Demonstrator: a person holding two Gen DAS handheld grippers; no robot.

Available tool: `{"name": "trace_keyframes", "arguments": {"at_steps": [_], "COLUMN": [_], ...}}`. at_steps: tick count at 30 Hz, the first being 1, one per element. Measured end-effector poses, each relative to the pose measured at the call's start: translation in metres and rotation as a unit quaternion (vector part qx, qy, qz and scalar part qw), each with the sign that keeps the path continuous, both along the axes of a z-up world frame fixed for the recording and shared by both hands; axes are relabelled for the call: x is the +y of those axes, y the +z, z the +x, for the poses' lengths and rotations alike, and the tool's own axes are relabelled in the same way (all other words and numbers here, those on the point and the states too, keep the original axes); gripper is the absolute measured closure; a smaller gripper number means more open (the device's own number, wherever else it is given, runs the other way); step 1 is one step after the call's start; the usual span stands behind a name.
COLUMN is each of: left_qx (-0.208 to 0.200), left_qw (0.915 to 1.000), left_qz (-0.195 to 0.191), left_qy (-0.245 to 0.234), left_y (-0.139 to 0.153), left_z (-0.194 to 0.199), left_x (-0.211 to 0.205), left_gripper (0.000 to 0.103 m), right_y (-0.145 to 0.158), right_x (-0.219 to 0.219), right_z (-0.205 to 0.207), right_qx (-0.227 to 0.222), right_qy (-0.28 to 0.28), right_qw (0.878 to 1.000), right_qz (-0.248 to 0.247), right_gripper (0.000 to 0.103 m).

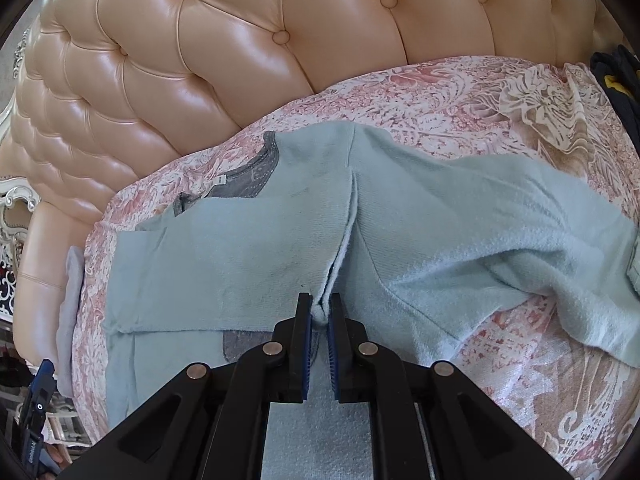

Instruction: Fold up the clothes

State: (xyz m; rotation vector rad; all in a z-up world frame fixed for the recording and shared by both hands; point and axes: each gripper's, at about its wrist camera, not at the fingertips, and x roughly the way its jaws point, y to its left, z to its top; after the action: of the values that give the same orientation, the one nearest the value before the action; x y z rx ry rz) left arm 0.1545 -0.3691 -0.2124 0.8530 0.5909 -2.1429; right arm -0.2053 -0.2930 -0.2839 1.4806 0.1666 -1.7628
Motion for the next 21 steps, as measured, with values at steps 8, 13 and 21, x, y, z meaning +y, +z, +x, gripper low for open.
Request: {"name": "trace_keyframes", "arguments": {"at_steps": [8, 13, 21], "left_qx": [-0.007, 0.001, 0.004], "left_qw": [1.0000, 0.9996, 0.9983], "left_qz": [0.004, 0.022, 0.045], "left_qy": [-0.001, 0.015, 0.036], "left_y": [-0.003, -0.008, -0.015], "left_z": [-0.002, 0.008, 0.025], "left_x": [0.000, -0.006, -0.009], "left_gripper": [0.054, 0.054, 0.054], "right_y": [0.016, 0.045, 0.046], "right_x": [0.013, 0.037, -0.009], "right_z": [-0.002, -0.004, -0.037], "right_qx": [0.020, 0.085, -0.013], "right_qy": [-0.015, -0.050, -0.023], "right_qw": [1.000, 0.995, 0.993], "right_qz": [0.005, 0.018, -0.112], "right_gripper": [0.041, 0.032, 0.032]}}
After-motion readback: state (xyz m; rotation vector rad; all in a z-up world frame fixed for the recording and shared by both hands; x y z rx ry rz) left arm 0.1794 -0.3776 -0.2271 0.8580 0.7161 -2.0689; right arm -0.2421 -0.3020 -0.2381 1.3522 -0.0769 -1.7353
